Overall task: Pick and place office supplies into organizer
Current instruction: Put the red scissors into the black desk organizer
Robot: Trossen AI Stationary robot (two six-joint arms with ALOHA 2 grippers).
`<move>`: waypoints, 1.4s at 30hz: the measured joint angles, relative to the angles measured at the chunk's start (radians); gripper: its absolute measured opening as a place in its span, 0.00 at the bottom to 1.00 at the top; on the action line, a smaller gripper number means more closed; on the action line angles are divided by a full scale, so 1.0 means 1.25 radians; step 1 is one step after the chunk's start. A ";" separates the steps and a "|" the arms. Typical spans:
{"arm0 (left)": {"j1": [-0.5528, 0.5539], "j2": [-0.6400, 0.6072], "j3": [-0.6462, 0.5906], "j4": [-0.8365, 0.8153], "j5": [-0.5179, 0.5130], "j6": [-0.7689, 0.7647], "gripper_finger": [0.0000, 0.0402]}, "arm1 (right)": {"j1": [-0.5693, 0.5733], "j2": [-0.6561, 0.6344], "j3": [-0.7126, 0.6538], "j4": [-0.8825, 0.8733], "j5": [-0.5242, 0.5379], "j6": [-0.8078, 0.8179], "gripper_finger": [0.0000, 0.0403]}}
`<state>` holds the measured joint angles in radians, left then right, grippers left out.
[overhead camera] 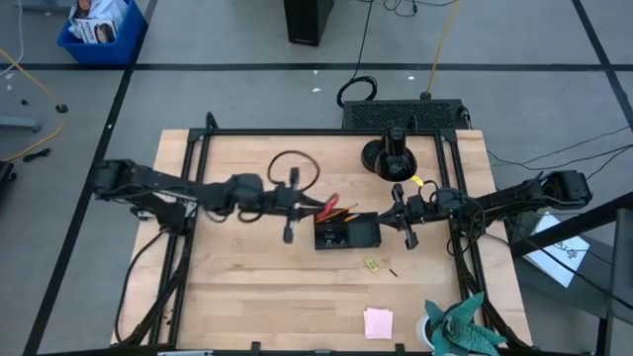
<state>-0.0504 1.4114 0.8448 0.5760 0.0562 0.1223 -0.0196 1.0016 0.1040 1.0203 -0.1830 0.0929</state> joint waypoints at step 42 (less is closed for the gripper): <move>0.066 0.348 0.000 0.223 0.101 -0.080 0.10 | 0.000 0.000 0.000 0.006 0.002 0.015 0.00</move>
<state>0.0322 1.8465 0.8448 0.8553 0.1825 0.0222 -0.0200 1.0012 0.1043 1.0279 -0.1802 0.1120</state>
